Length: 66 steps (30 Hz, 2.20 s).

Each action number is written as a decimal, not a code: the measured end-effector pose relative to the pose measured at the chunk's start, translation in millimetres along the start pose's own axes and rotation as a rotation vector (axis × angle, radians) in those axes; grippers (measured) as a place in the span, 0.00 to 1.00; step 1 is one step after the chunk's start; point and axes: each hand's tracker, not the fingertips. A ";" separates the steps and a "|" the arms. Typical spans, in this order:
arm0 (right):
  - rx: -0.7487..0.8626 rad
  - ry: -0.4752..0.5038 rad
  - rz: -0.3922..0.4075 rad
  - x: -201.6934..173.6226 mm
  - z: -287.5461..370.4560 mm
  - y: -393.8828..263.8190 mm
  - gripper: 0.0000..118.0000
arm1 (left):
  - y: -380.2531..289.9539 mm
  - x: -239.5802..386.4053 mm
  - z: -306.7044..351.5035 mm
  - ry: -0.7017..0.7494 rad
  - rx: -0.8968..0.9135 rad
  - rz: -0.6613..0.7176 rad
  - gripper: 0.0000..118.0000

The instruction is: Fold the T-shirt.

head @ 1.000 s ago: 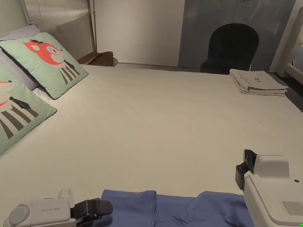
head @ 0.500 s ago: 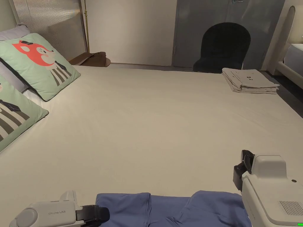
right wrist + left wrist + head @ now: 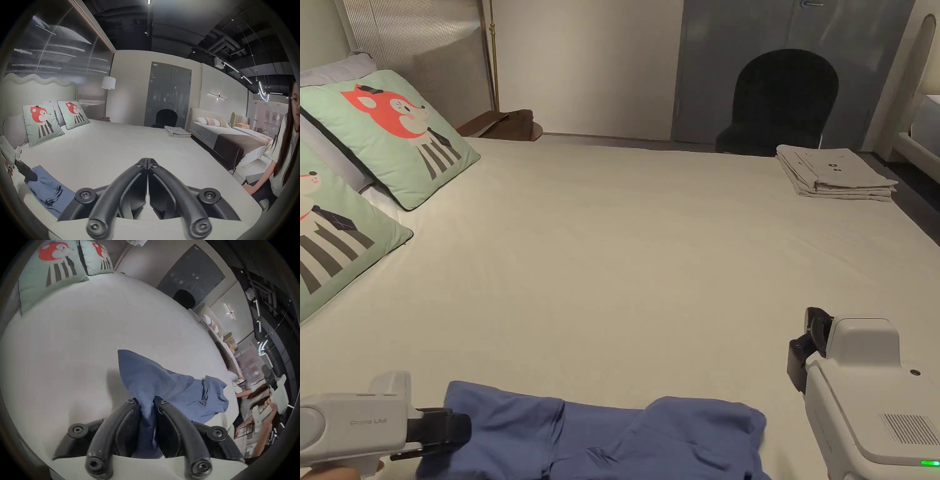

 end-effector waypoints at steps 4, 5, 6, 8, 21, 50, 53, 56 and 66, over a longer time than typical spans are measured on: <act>0.000 0.009 0.001 1.9 2.9 -2.1 0.00 | 5.6 21.0 7.6 0.092 0.001 -0.043 0.08; 0.000 0.009 -0.001 2.8 3.5 -2.4 0.00 | 6.1 31.0 8.1 0.089 0.008 -0.061 0.08; 0.000 0.008 -0.004 4.6 4.3 -2.7 0.00 | 8.3 44.8 7.1 0.112 -0.003 -0.073 0.08; -0.002 0.005 -0.010 8.7 5.4 -2.9 0.00 | 12.1 75.8 3.2 0.176 -0.020 -0.129 0.08; 0.006 -0.051 -0.035 43.8 19.0 -5.0 0.00 | -2.5 250.8 -70.5 0.057 -0.109 -0.497 0.08; -0.010 -0.072 -0.045 51.6 19.3 -6.7 0.00 | -35.5 279.8 -60.6 -0.126 0.235 -0.446 0.92; -0.011 -0.064 -0.039 47.5 19.6 -6.4 0.00 | -38.6 265.8 -47.3 -0.040 0.330 -0.467 0.78; -0.013 -0.055 -0.036 44.3 19.2 -6.8 0.00 | -45.2 249.5 -42.7 0.045 0.420 -0.458 0.01; -0.021 -0.047 -0.034 41.5 18.0 -9.2 0.00 | -64.9 220.1 -81.4 0.175 0.372 -0.442 0.00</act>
